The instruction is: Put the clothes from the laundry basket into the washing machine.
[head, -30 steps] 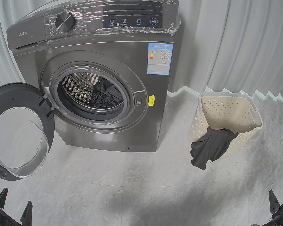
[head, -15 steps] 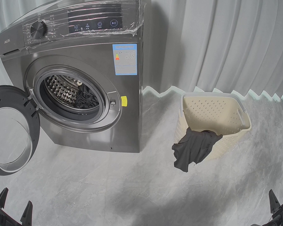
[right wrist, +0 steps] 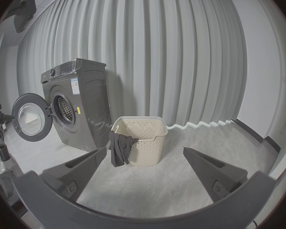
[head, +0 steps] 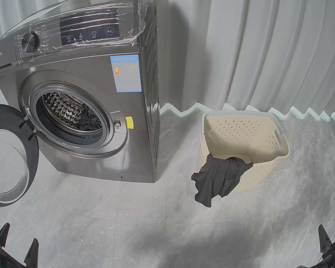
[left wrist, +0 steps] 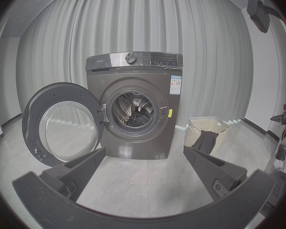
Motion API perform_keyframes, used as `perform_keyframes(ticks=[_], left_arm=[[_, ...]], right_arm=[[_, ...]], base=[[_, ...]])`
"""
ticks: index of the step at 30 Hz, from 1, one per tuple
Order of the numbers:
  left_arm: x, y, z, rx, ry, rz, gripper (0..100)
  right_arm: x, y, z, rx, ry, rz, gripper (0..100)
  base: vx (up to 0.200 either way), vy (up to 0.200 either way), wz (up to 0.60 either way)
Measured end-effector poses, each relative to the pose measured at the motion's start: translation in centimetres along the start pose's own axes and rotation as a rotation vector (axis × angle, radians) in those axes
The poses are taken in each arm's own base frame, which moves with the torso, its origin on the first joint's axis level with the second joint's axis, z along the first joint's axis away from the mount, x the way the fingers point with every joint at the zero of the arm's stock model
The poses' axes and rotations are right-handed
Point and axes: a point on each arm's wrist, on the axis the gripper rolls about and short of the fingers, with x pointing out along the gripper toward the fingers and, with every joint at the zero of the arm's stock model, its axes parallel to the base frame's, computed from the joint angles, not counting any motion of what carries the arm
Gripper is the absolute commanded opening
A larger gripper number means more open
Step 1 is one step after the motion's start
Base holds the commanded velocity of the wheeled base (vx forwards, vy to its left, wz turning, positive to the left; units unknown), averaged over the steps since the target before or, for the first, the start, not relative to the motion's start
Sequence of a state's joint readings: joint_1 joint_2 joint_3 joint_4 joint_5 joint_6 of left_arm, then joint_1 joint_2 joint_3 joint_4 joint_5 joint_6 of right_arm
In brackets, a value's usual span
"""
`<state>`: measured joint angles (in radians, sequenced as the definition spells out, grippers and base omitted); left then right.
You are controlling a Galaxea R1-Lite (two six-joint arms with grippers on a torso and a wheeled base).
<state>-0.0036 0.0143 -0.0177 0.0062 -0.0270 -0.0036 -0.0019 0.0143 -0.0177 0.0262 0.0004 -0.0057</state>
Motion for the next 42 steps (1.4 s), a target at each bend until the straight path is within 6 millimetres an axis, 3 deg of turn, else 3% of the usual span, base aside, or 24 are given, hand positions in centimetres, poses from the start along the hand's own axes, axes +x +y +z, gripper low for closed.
perform_keyframes(ticks=[7,25,42], left_arm=[[0.0,0.0,0.0,-0.002,0.0,0.001,100],[0.01,0.01,0.02,-0.013,-0.001,0.006,100],[0.01,0.01,0.03,-0.018,-0.001,0.006,100]], right_arm=[[0.0,0.0,0.01,0.0,0.0,0.001,100],[0.0,0.0,0.01,0.0,0.0,0.001,100],[0.01,0.0,0.01,0.0,0.001,0.0,100]], base=[[0.0,0.0,0.0],[0.0,-0.2,0.0],[0.071,0.0,0.0]])
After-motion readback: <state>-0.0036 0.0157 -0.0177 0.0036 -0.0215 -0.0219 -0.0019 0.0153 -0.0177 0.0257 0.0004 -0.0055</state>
